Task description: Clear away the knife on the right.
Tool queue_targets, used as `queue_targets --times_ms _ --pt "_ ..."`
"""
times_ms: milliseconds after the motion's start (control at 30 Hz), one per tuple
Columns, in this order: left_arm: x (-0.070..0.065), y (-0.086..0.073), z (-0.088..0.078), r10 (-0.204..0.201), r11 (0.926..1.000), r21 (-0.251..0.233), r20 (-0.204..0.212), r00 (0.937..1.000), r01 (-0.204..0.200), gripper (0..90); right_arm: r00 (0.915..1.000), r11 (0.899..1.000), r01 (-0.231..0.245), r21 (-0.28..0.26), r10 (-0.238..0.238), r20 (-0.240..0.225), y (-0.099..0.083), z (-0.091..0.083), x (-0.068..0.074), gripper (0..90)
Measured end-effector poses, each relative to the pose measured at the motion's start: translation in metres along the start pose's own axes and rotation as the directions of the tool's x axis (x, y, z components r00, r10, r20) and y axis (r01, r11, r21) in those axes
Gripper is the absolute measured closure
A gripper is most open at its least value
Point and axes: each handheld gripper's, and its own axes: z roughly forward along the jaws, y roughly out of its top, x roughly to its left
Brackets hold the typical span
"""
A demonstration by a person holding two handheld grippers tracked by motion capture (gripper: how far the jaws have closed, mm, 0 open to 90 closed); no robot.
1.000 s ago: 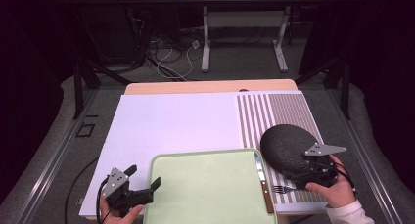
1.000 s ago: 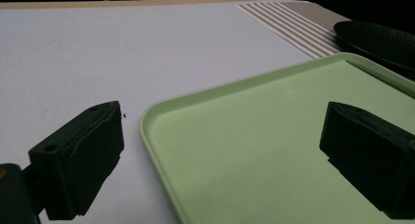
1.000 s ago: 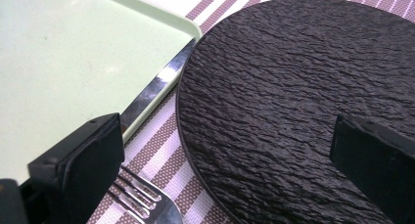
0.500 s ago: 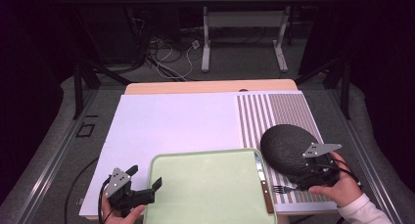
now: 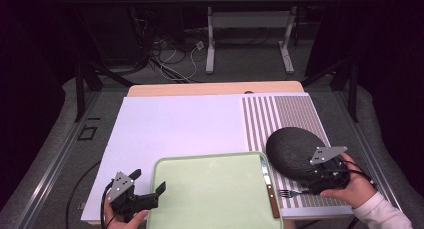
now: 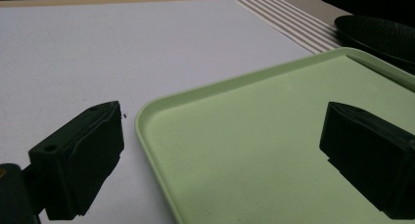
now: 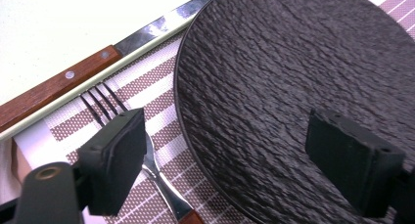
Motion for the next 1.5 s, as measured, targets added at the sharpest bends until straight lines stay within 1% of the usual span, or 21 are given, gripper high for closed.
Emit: queue_targets --times_ms 33,133,267,333,400,600,633,700,733,833,867,967,1067,1133,1167,1200,1267,1367,1400,1433,1500 --pt "0.000 0.000 0.000 0.000 1.0000 0.000 0.000 1.0000 0.000 2.8 1.0000 1.000 -0.007 -0.003 0.007 -0.002 0.000 -0.001 -0.001 18.3" --pt "0.001 0.000 0.000 0.004 1.0000 0.001 0.001 1.0000 -0.004 2.8 0.9999 1.000 0.008 -0.003 -0.008 -0.013 -0.001 -0.004 -0.002 24.5" --pt "0.001 0.000 0.001 0.001 1.0000 0.000 0.003 1.0000 -0.001 2.8 0.9988 0.999 0.046 -0.003 -0.046 -0.017 -0.001 -0.005 -0.002 35.3" --pt "0.001 0.000 0.000 0.001 1.0000 -0.001 0.003 1.0000 -0.001 2.8 0.9970 0.998 0.069 -0.004 -0.070 -0.033 -0.001 -0.005 -0.002 41.5" --pt "0.000 0.000 0.000 0.000 1.0000 0.000 0.003 1.0000 0.000 2.8 0.9958 0.996 0.091 0.001 -0.091 -0.010 -0.001 -0.006 -0.001 44.4" --pt "0.000 0.000 0.000 0.002 1.0000 0.000 0.002 1.0000 -0.002 2.8 0.9911 0.991 0.133 0.005 -0.133 0.011 0.003 -0.009 0.000 45.4" --pt "0.000 0.000 0.000 0.001 1.0000 0.000 0.002 1.0000 -0.001 2.8 0.9904 0.990 0.138 0.007 -0.138 0.000 0.003 -0.010 0.000 48.4" --pt "0.000 0.000 0.000 0.006 1.0000 0.001 -0.001 1.0000 -0.006 2.8 0.9885 0.988 0.151 0.026 -0.150 -0.021 0.003 -0.010 0.000 48.9" --pt "0.000 0.000 0.000 0.005 1.0000 0.001 0.000 1.0000 -0.005 2.8 0.9854 0.985 0.170 0.034 -0.170 -0.012 0.003 -0.010 0.000 49.0" --pt "0.000 0.000 0.000 -0.001 1.0000 0.001 0.002 1.0000 0.001 2.8 0.9703 0.968 0.242 0.063 -0.241 -0.017 0.003 -0.009 0.002 50.9" --pt "0.000 0.000 0.001 -0.001 1.0000 0.001 0.003 1.0000 0.001 2.8 0.9650 0.963 0.262 0.066 -0.260 -0.033 0.003 -0.009 0.002 53.4" --pt "0.000 0.000 0.000 0.000 1.0000 0.000 0.002 1.0000 0.000 2.8 0.9584 0.957 0.282 0.075 -0.277 -0.069 0.002 -0.008 0.004 57.4" --pt "0.000 0.000 0.000 0.000 1.0000 0.000 0.002 1.0000 0.000 2.8 0.9466 0.943 0.320 0.091 -0.314 -0.074 0.000 -0.008 0.003 60.7" --pt "0.000 0.000 0.000 -0.001 1.0000 -0.001 0.001 1.0000 0.001 2.8 0.9358 0.931 0.349 0.104 -0.341 -0.089 -0.001 -0.008 0.004 61.9" --pt "0.000 0.000 0.000 -0.001 1.0000 -0.001 0.001 1.0000 0.001 2.8 0.9346 0.929 0.352 0.114 -0.342 -0.096 -0.002 -0.008 0.005 62.2" --pt "0.000 0.000 0.000 -0.002 1.0000 -0.001 0.001 1.0000 0.002 2.8 0.9223 0.916 0.383 0.122 -0.372 -0.103 -0.003 -0.008 0.006 62.6" --pt "0.000 0.000 0.000 -0.002 1.0000 -0.001 0.001 1.0000 0.002 2.8 0.9028 0.890 0.428 0.158 -0.412 -0.122 -0.004 -0.009 0.010 63.5" --pt "0.000 0.000 0.000 -0.002 1.0000 0.000 0.001 1.0000 0.002 2.8 0.8828 0.860 0.468 0.202 -0.443 -0.157 -0.006 -0.007 0.014 64.9" --pt "0.000 0.000 0.000 -0.002 1.0000 0.000 0.000 1.0000 0.002 2.8 0.8783 0.855 0.476 0.206 -0.451 -0.160 -0.006 -0.006 0.014 64.8" --pt "0.000 0.000 0.000 -0.004 1.0000 -0.001 0.000 1.0000 0.004 2.8 0.8698 0.846 0.491 0.208 -0.464 -0.169 -0.006 -0.005 0.014 64.9" --pt "0.000 0.000 0.000 -0.002 1.0000 0.000 0.000 1.0000 0.002 2.8 0.8700 0.843 0.490 0.220 -0.459 -0.180 -0.008 -0.004 0.013 64.7"
